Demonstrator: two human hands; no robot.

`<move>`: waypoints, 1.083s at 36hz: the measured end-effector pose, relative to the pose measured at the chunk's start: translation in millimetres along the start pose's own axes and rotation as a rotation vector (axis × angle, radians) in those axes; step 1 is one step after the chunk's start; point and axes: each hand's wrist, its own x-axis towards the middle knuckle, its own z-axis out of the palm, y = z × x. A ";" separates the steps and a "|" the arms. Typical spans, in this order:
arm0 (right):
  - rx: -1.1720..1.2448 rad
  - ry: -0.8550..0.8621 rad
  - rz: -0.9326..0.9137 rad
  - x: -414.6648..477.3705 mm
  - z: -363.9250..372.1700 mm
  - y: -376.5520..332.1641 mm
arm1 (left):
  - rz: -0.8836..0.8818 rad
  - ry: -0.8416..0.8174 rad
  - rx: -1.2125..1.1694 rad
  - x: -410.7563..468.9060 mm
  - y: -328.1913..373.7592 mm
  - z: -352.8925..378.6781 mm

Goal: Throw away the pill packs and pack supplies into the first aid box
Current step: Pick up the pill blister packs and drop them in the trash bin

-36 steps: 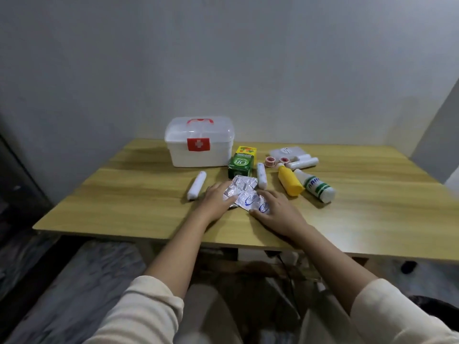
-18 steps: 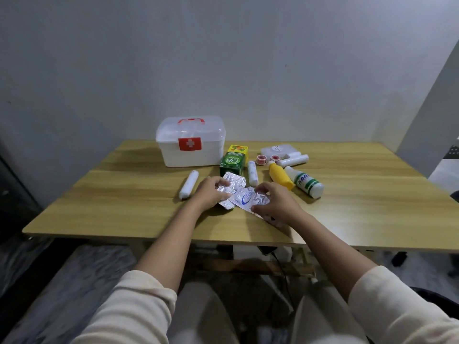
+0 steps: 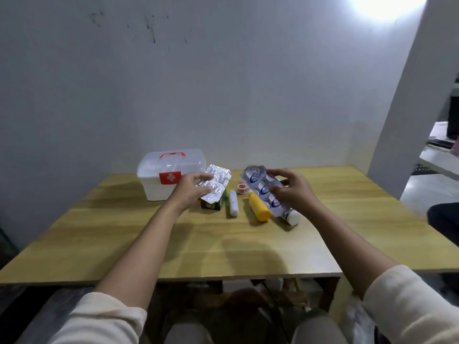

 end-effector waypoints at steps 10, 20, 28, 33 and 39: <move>-0.086 0.237 0.012 9.7 -129.7 33.2 | 0.156 -0.175 -0.055 65.0 72.8 131.5; -0.248 0.543 0.263 -68.5 -262.3 109.1 | 0.146 -0.522 -0.231 56.6 121.0 336.4; -0.307 0.731 0.500 -161.3 -332.3 184.3 | 0.235 -0.755 -0.189 -0.2 137.9 490.5; -0.335 0.790 0.678 -215.0 -352.5 220.6 | 0.236 -0.891 -0.148 -44.4 134.7 562.9; -0.260 0.790 0.856 -262.1 -342.9 265.1 | 0.200 -1.054 -0.061 -91.0 98.4 623.3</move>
